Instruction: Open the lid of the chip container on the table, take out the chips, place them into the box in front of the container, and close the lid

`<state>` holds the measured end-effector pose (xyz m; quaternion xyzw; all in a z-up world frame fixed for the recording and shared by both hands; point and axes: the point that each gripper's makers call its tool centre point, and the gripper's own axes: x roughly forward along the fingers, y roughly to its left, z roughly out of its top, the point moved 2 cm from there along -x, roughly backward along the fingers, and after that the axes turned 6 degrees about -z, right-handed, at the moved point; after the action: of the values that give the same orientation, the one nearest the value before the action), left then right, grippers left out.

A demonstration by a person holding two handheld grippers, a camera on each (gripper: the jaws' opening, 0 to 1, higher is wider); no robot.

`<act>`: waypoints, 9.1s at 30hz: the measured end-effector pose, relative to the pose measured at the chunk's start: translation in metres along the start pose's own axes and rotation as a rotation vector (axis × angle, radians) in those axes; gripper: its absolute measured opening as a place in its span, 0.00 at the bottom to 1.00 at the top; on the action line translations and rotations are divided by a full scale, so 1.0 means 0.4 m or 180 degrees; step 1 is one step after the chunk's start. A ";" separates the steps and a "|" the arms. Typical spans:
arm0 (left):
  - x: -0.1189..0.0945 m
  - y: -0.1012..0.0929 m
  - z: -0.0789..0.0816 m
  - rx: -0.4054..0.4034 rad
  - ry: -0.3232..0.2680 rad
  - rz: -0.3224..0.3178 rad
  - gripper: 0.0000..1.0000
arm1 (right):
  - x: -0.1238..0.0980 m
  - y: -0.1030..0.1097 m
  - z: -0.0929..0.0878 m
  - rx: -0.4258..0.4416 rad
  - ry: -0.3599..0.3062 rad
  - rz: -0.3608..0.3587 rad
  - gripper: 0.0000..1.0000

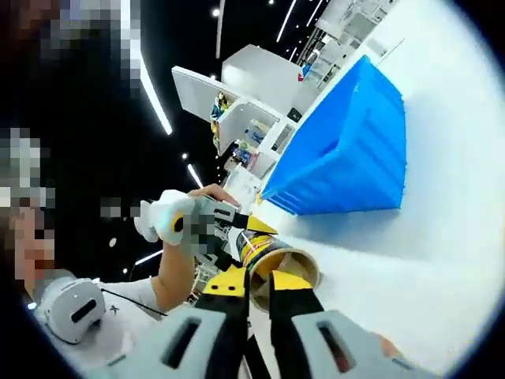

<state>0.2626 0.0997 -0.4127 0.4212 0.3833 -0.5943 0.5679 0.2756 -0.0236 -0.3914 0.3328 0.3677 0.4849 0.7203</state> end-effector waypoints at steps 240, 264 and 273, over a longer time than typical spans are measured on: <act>-0.049 0.001 0.275 -0.0629 -0.3738 0.0698 0.45 | -0.047 0.359 0.163 -0.3119 -0.0368 -0.1020 0.48; -0.069 -0.009 0.254 -0.0565 -0.3987 0.0490 0.59 | -0.168 0.435 0.236 -0.2912 -0.1353 -0.0139 0.59; -0.347 0.014 0.157 -0.0716 -0.4422 0.0585 0.13 | -0.227 0.400 0.238 -0.3154 -0.1391 -0.0166 0.23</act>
<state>0.2640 0.0895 -0.2604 -0.0858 -0.0456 -0.6320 0.7688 0.2607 -0.0717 -0.1906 0.0371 -0.0552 0.5016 0.8625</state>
